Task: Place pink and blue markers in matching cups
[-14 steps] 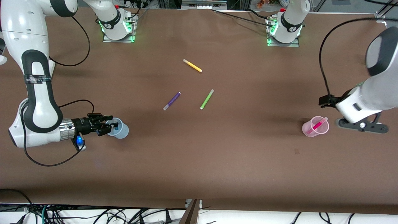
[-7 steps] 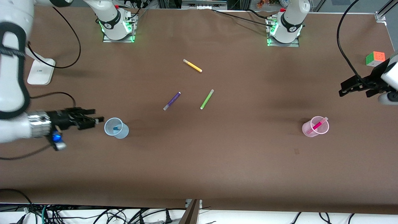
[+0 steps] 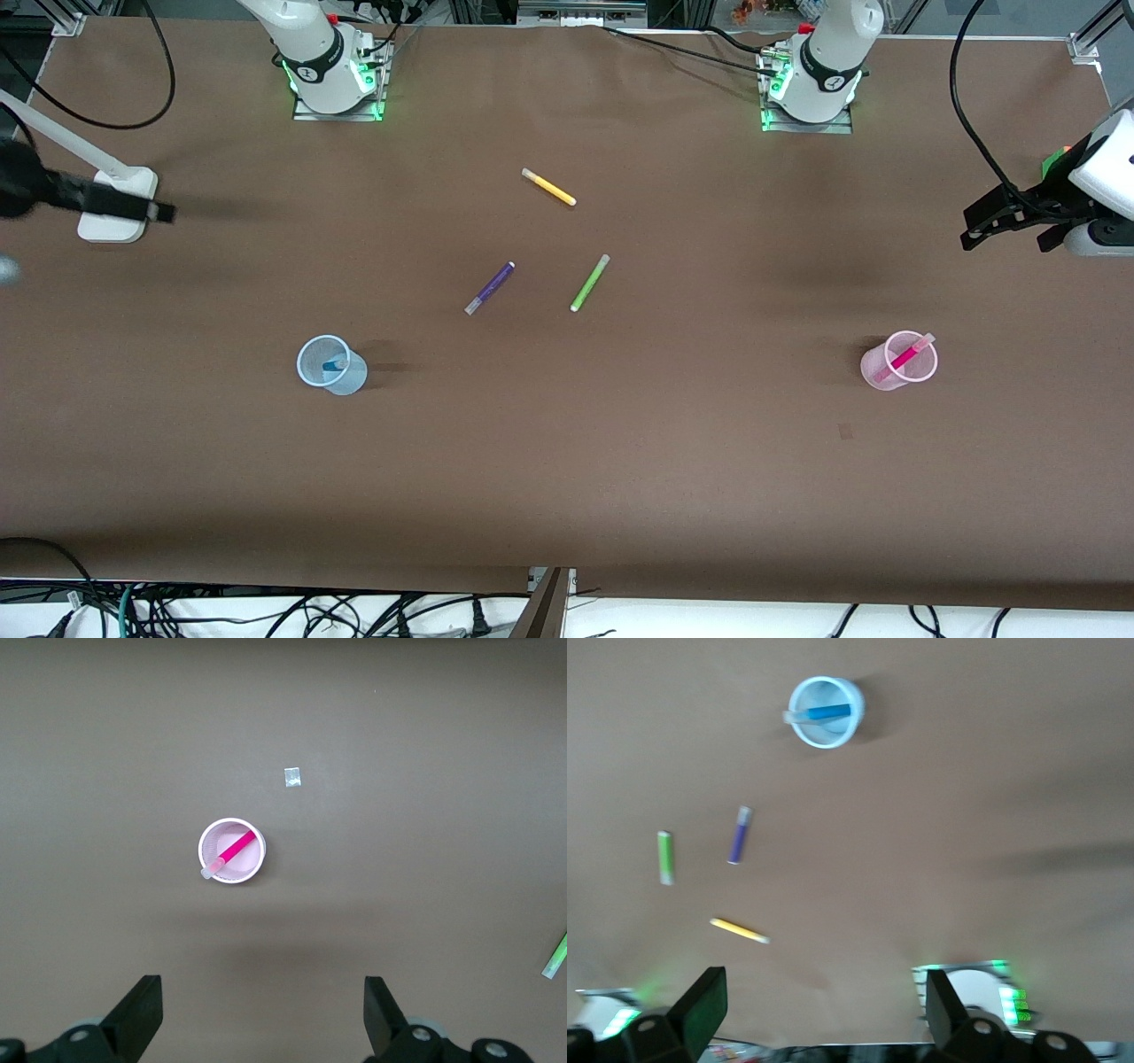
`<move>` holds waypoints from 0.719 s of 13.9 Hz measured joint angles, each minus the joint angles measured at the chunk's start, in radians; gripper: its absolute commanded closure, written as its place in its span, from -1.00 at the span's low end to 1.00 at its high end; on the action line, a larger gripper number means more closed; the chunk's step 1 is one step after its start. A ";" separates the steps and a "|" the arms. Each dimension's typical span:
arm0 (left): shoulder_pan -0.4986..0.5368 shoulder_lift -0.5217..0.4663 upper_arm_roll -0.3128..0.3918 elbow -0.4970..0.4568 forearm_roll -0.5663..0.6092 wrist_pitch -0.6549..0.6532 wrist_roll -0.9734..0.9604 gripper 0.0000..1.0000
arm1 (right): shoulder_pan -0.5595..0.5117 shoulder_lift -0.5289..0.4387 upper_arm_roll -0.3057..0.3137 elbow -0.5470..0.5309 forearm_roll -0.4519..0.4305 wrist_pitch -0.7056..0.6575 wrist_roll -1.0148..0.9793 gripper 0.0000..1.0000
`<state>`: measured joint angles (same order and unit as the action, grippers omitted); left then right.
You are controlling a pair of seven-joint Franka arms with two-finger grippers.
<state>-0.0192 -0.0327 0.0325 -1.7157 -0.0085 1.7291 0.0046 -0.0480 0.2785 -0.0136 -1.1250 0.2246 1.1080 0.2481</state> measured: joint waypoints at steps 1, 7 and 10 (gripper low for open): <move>-0.001 0.000 0.000 -0.001 0.000 0.000 0.000 -1.00 | 0.000 -0.020 0.000 -0.007 -0.044 -0.018 -0.054 -0.98; -0.002 0.000 0.002 -0.002 0.000 -0.007 0.000 -1.00 | 0.000 -0.146 0.021 -0.275 -0.134 0.133 -0.133 -0.97; -0.001 0.000 0.004 -0.002 0.000 -0.008 0.000 -1.00 | 0.002 -0.214 0.058 -0.419 -0.142 0.293 -0.137 -0.98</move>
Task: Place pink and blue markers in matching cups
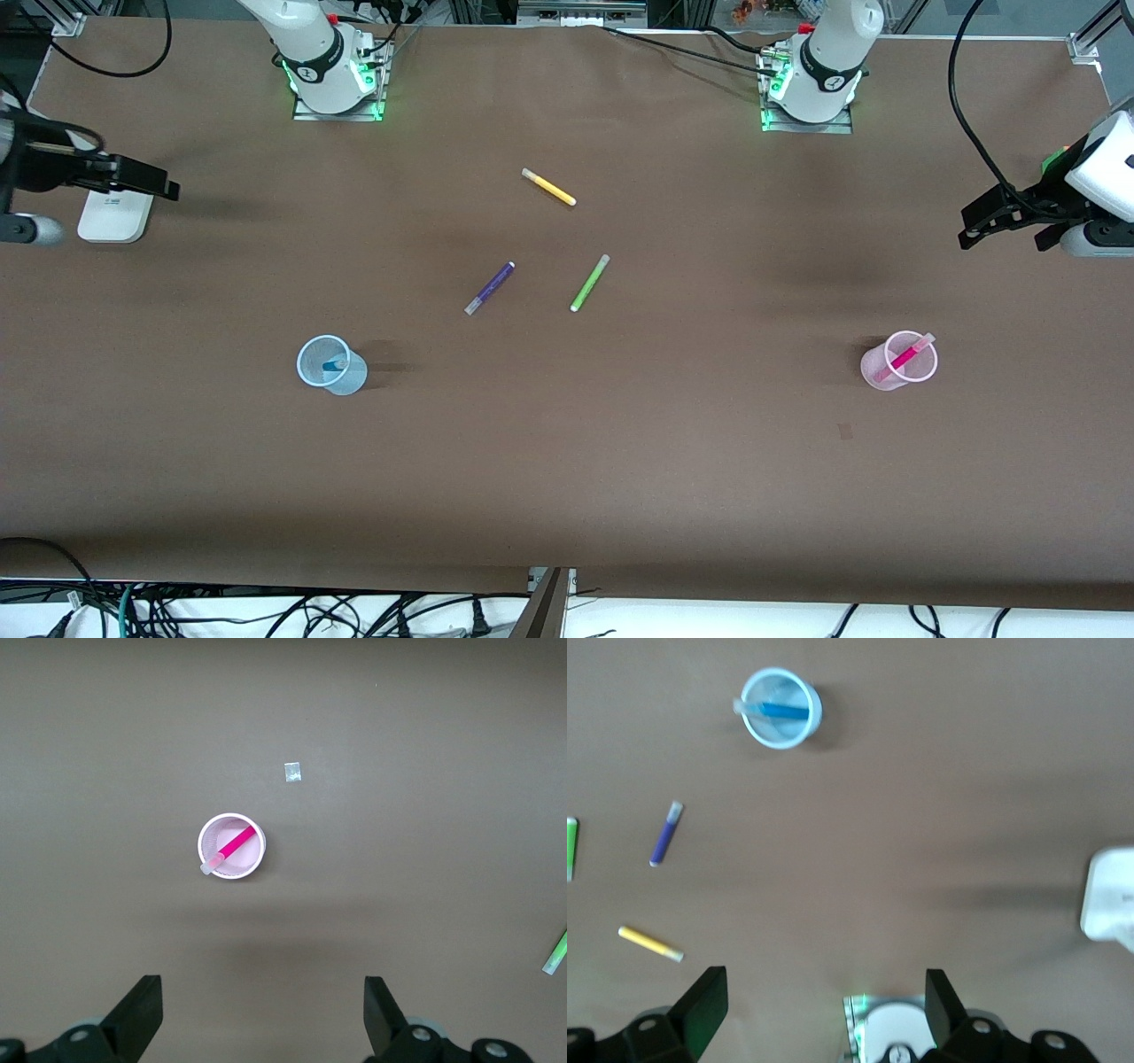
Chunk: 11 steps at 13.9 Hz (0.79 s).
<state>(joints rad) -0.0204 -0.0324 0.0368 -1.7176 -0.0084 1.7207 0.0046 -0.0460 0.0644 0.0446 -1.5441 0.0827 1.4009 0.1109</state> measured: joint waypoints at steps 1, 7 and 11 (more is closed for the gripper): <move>0.000 0.000 0.000 0.000 0.000 0.000 0.000 -1.00 | 0.000 -0.015 0.008 -0.026 -0.002 0.035 -0.005 -0.98; 0.000 0.000 0.002 0.000 0.000 -0.021 0.000 -1.00 | -0.001 -0.071 0.007 -0.089 -0.037 0.124 -0.110 -0.99; 0.000 0.000 0.003 0.000 0.000 -0.027 -0.001 -1.00 | -0.001 -0.071 0.008 -0.070 -0.037 0.126 -0.119 -0.99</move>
